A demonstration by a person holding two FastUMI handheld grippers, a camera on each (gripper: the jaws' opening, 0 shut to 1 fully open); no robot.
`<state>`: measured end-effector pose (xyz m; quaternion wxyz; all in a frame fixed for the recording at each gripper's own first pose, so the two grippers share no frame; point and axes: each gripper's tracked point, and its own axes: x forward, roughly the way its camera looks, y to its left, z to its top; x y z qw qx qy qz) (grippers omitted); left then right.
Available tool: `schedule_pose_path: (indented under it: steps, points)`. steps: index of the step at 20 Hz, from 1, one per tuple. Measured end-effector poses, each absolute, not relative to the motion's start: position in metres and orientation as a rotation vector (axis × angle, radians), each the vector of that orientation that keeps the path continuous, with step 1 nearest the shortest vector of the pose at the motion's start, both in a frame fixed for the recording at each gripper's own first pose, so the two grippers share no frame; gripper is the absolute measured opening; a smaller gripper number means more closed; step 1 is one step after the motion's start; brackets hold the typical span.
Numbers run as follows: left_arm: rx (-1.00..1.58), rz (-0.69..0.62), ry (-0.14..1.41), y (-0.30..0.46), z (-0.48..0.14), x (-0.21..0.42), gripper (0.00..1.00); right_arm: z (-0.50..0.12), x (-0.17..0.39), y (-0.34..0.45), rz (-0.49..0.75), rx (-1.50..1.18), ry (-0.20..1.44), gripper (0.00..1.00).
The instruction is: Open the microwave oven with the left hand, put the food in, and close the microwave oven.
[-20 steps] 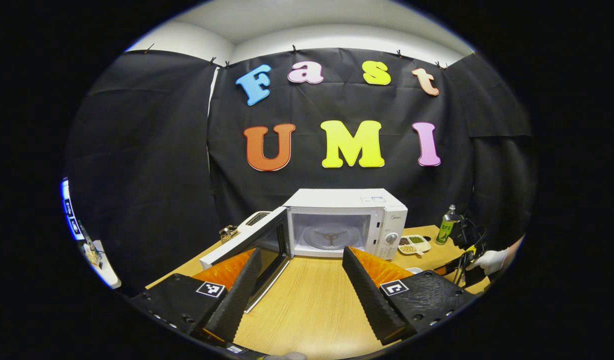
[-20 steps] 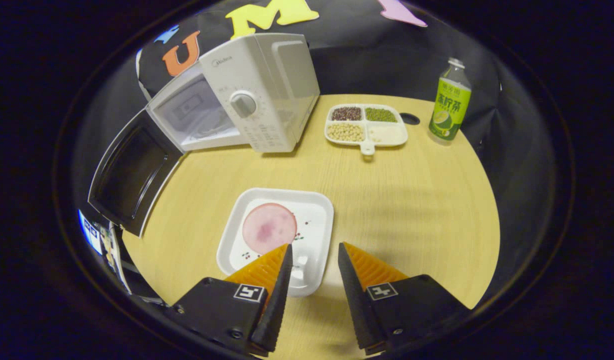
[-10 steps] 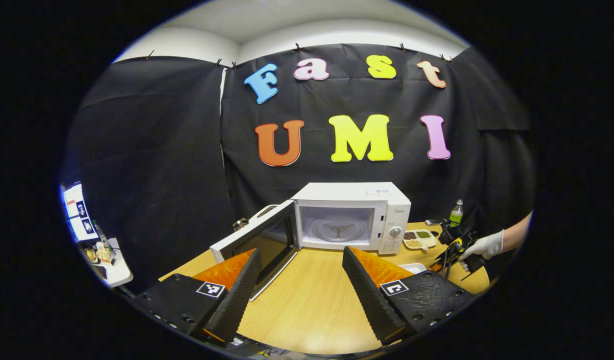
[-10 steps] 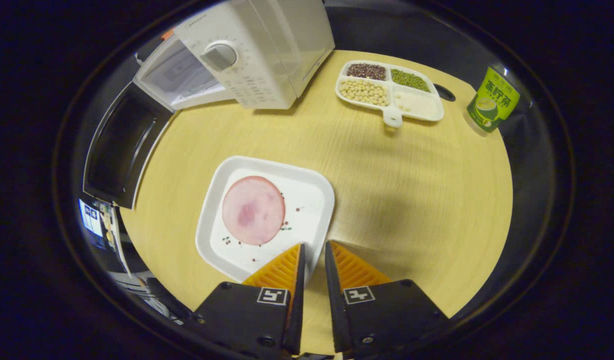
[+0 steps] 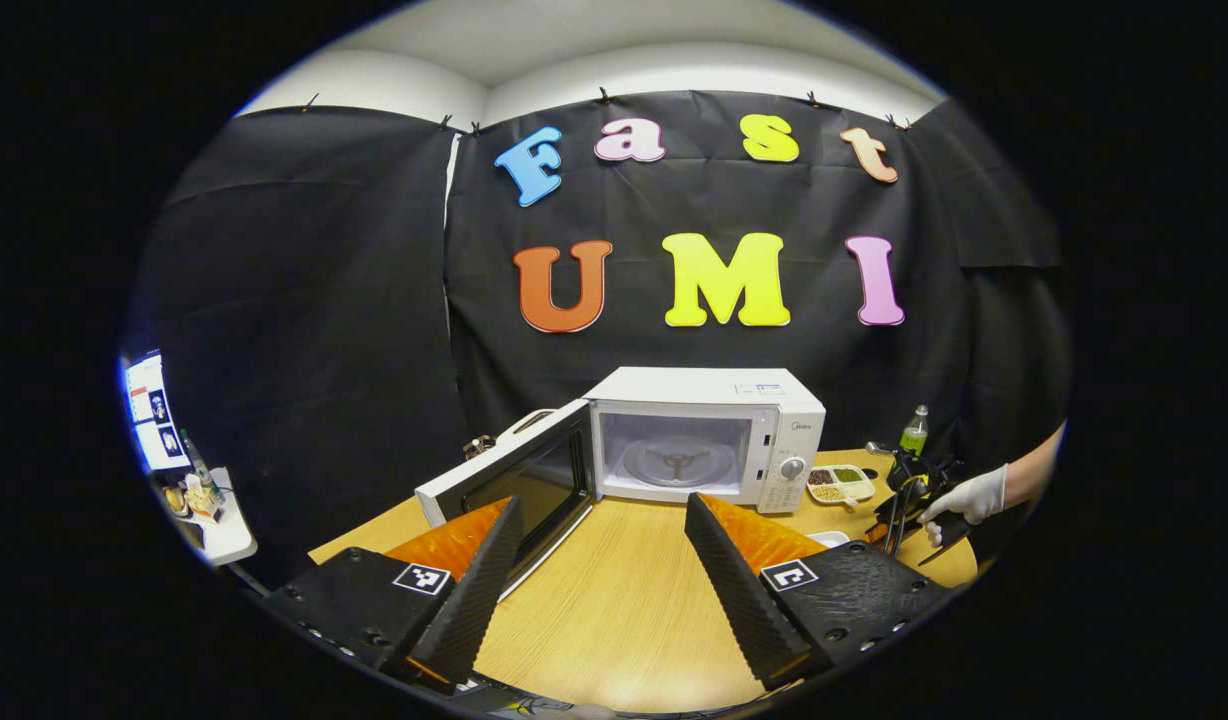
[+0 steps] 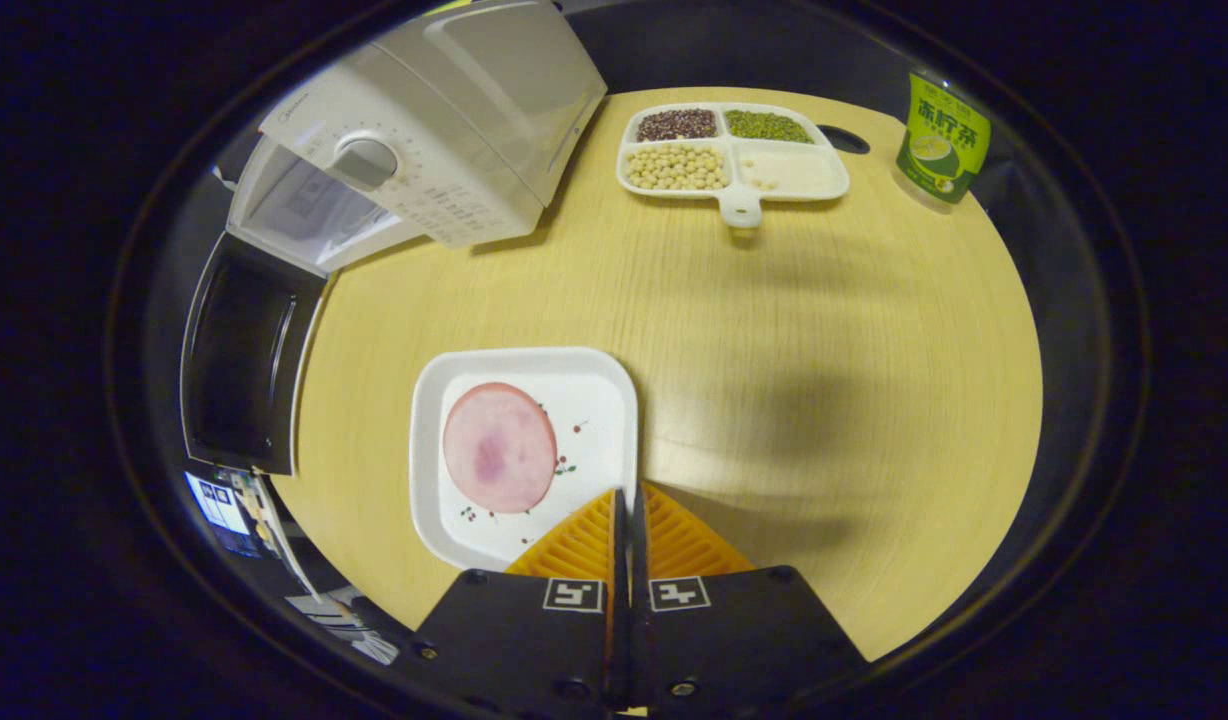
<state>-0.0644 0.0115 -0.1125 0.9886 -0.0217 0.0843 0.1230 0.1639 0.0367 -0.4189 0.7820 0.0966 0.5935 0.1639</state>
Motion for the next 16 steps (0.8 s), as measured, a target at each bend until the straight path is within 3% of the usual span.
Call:
schedule_pose_path:
  steps: [8,9,16]
  points:
    - [-0.024,0.197,0.178,0.072,-0.115,-0.061,0.96,-0.383,0.133,0.073,0.345,0.554,1.164,0.0]
    - [-0.019,0.188,0.177,0.079,-0.114,-0.06,0.96,-0.375,0.134,0.08,0.34,0.582,1.133,0.04]
    - [0.019,0.135,0.192,0.104,-0.101,-0.062,0.96,-0.308,0.164,0.163,0.356,0.678,0.865,0.04]
